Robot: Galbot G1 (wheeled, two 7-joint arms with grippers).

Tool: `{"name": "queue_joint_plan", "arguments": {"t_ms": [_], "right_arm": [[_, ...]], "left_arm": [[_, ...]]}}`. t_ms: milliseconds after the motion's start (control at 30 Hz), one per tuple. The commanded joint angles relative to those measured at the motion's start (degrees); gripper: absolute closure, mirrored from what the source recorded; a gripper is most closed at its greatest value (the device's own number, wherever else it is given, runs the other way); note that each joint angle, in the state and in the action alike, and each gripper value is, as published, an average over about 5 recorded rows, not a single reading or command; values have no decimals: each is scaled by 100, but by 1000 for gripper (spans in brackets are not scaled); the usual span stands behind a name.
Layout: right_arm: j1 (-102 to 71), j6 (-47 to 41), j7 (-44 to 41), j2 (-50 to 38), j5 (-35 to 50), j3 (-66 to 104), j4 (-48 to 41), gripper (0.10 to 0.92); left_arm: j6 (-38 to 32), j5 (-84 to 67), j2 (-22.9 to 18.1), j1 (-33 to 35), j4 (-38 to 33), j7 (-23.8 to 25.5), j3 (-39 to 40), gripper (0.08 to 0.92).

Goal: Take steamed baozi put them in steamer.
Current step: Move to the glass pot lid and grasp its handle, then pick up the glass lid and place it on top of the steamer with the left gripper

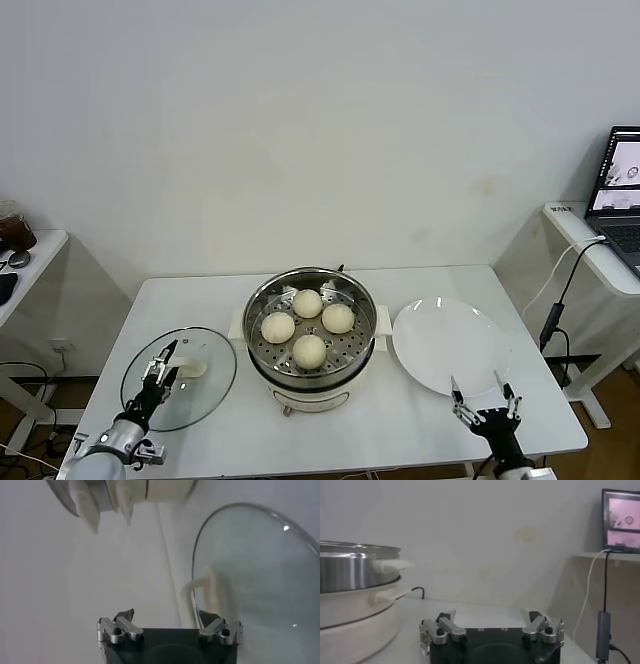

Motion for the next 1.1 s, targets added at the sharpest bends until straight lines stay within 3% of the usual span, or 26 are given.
{"name": "queue_joint_plan", "arguments": {"t_ms": [33,200,700,867,1100], "right_arm": [[-43,-42,-12,31,-2,-108,57,203],[-91,-29,-17,-6,8,-102,100,203],[-128,-21,-18,-21,-17,-218,157,203],[-140,-17,-18,-24,-42,-247,174,203],[-148,5,-16,-50,-68,-259,171,203]], "left_arm": [[38,113,6,-438,403,-2,69,178],[62,97,-5,-502,602,-28,57,232],[66,-49,-49,-455,665,-54,46,660],[81,-223,-65,-219,255,-156,-32,795],[471,-593,-67,628,-907,-257,-177,828]]}}
